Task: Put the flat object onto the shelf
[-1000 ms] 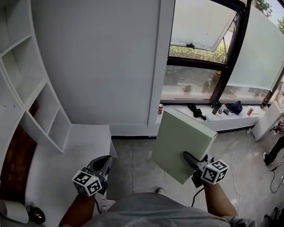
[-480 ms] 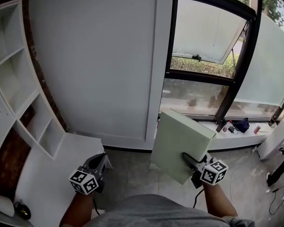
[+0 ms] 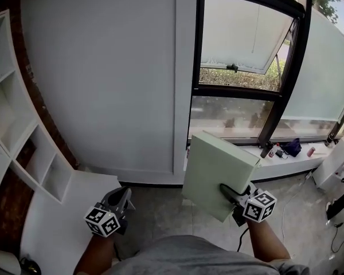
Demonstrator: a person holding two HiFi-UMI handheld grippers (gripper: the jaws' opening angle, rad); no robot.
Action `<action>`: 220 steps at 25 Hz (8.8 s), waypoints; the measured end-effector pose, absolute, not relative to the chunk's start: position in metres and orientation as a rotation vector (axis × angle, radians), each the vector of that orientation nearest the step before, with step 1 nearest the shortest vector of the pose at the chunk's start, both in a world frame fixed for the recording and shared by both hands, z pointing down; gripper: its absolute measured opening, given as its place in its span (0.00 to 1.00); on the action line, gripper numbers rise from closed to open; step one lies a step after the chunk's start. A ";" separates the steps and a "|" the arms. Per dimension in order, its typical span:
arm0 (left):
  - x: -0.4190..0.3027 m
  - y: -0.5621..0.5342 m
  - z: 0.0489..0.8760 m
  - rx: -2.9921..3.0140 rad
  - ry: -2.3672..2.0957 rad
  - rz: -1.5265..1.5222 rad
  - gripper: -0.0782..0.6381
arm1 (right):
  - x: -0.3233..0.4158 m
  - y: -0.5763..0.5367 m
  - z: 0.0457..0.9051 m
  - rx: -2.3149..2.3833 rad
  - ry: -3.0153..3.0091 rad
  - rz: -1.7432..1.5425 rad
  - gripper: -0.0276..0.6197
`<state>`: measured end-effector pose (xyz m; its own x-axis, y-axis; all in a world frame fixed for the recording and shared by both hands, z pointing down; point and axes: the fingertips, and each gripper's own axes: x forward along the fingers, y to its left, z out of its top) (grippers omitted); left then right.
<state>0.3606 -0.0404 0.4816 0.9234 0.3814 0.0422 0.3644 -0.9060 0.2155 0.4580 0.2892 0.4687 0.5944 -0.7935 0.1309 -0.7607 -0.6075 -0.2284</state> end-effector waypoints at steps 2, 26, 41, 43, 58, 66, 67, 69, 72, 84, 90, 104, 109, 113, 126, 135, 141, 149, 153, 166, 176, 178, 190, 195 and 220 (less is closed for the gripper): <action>0.368 -0.049 0.477 2.878 0.604 0.115 0.11 | 0.458 0.283 0.466 -2.687 1.271 -0.317 0.48; 0.328 -0.173 0.424 2.975 0.307 -0.039 0.11 | 0.483 0.146 0.403 -2.656 1.593 -0.161 0.47; 0.120 -0.296 0.398 3.004 -0.485 -0.034 0.11 | 0.410 -0.114 0.324 -2.256 2.312 0.154 0.47; 0.087 -0.304 0.392 2.999 -0.596 -0.030 0.11 | 0.389 -0.147 0.310 -2.192 2.389 0.217 0.47; -0.111 -0.311 0.375 2.841 -1.119 -0.063 0.11 | 0.177 -0.319 0.234 -1.788 2.821 0.831 0.47; -0.168 -0.305 0.373 2.782 -1.244 -0.096 0.11 | 0.078 -0.361 0.200 -1.707 2.846 1.298 0.47; -0.173 -0.306 0.373 2.779 -1.253 -0.096 0.11 | 0.071 -0.366 0.197 -1.724 2.829 1.360 0.47; -0.182 -0.307 0.375 2.775 -1.272 -0.095 0.11 | 0.058 -0.376 0.194 -1.754 2.803 1.466 0.47; -0.193 -0.309 0.375 2.765 -1.294 -0.098 0.11 | 0.039 -0.394 0.199 -1.770 2.800 1.597 0.47; -0.210 -0.329 0.388 2.735 -1.314 -0.092 0.11 | -0.003 -0.472 0.267 -1.864 2.745 2.130 0.47; -0.209 -0.341 0.400 2.714 -1.303 -0.106 0.11 | -0.017 -0.499 0.299 -1.833 2.700 2.417 0.48; -0.211 -0.360 0.418 2.683 -1.278 -0.098 0.11 | -0.027 -0.549 0.347 -1.809 2.829 2.424 0.53; -0.210 -0.369 0.422 2.671 -1.269 -0.091 0.11 | -0.035 -0.566 0.350 -1.779 2.951 2.326 0.55; -0.207 -0.377 0.426 2.683 -1.252 -0.083 0.11 | -0.040 -0.577 0.352 -1.763 3.009 2.271 0.56; -0.198 -0.391 0.435 2.677 -1.218 -0.076 0.11 | -0.051 -0.600 0.361 -1.620 3.277 2.075 0.69; -0.200 -0.395 0.437 2.681 -1.214 -0.071 0.11 | -0.058 -0.625 0.365 -1.650 3.281 2.139 0.78; -0.200 -0.398 0.438 2.677 -1.221 -0.059 0.11 | -0.058 -0.626 0.365 -1.658 3.264 2.157 0.78; -0.185 -0.400 0.436 2.709 -1.181 -0.044 0.11 | -0.063 -0.617 0.361 -1.541 3.379 1.965 0.87; -0.174 -0.402 0.428 2.726 -1.156 -0.058 0.11 | -0.064 -0.601 0.342 -1.534 3.320 1.865 0.92; -0.066 -0.385 0.398 2.881 -0.847 -0.060 0.11 | 0.037 -0.476 0.313 -1.626 3.283 1.367 0.75; 0.081 -0.344 0.393 2.991 -0.383 -0.020 0.11 | 0.192 -0.363 0.323 -2.070 3.048 0.899 0.38; 0.108 -0.330 0.394 3.002 -0.297 -0.012 0.11 | 0.217 -0.337 0.330 -2.145 2.989 0.828 0.34; 0.277 -0.207 0.409 3.012 0.330 0.057 0.11 | 0.372 -0.141 0.378 -2.677 2.448 0.300 0.15; 0.330 -0.141 0.425 2.990 0.565 0.088 0.11 | 0.414 -0.049 0.400 -2.856 2.178 0.134 0.08; 0.410 -0.007 0.520 2.881 0.866 0.293 0.11 | 0.455 0.175 0.547 -2.843 1.396 -0.454 0.06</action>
<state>0.4098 -0.0069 0.5200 0.8176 0.5559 0.1499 0.5329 -0.8292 0.1689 0.4554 0.1750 0.5465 0.5793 -0.7664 0.2775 -0.7830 -0.6178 -0.0718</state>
